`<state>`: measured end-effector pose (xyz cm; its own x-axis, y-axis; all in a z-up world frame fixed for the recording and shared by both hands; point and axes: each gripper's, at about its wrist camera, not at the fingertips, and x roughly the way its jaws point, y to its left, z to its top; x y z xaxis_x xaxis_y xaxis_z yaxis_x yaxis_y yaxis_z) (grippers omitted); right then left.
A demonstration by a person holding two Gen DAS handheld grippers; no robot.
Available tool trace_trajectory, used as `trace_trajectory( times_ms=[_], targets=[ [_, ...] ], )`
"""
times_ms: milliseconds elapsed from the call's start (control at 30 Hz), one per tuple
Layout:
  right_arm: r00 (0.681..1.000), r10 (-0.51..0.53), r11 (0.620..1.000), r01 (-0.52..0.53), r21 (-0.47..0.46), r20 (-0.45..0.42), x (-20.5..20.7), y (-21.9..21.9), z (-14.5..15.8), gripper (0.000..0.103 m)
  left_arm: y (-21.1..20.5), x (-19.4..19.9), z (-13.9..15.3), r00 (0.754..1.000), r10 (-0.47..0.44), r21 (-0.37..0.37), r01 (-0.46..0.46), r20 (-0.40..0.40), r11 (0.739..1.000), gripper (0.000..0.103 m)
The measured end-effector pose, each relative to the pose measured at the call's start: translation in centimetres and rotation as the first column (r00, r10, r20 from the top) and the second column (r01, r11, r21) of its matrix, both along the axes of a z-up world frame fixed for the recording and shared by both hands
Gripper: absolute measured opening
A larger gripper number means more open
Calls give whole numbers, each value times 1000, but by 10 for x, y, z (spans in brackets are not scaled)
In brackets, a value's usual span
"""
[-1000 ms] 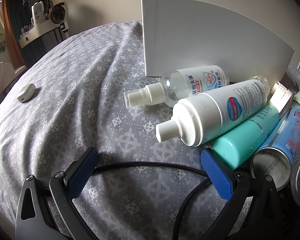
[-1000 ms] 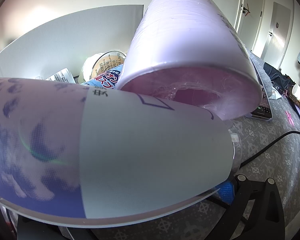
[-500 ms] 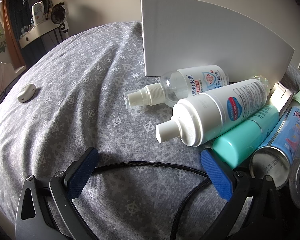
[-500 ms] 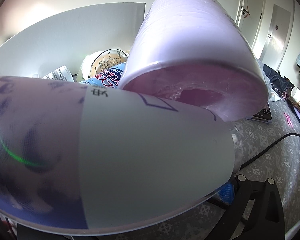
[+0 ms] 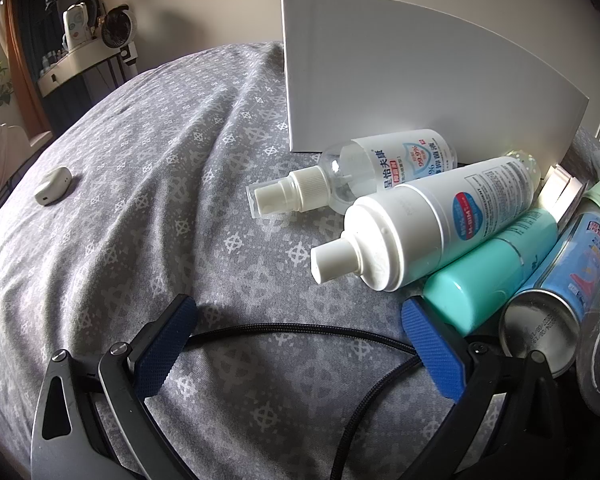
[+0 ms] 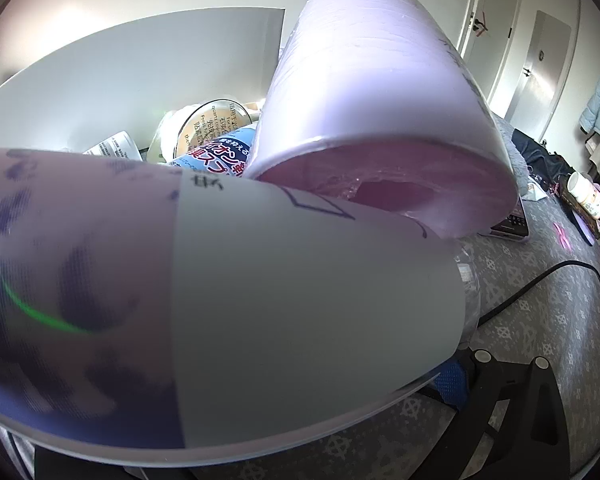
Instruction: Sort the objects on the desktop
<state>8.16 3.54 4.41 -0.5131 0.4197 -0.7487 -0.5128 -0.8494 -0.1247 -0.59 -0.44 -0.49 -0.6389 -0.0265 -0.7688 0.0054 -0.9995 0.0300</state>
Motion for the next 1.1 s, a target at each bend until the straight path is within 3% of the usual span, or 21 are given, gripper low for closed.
trace_trajectory(
  times_ms=[233,933,1100],
  targets=[
    [1000,4,999,-5,-42,-11,-6,7,2,103,0,0,0,1000,0,0,0,0,1000,103],
    [1000,4,999,-4,-40,-11,-8,-7,1,103,-1,0,0,1000,1,0,-1,-1,1000,103],
    [1000,4,999,-4,-39,-11,-11,-12,0,103,3,-2,-1,998,57,-20,-57,-7,998,103]
  ],
)
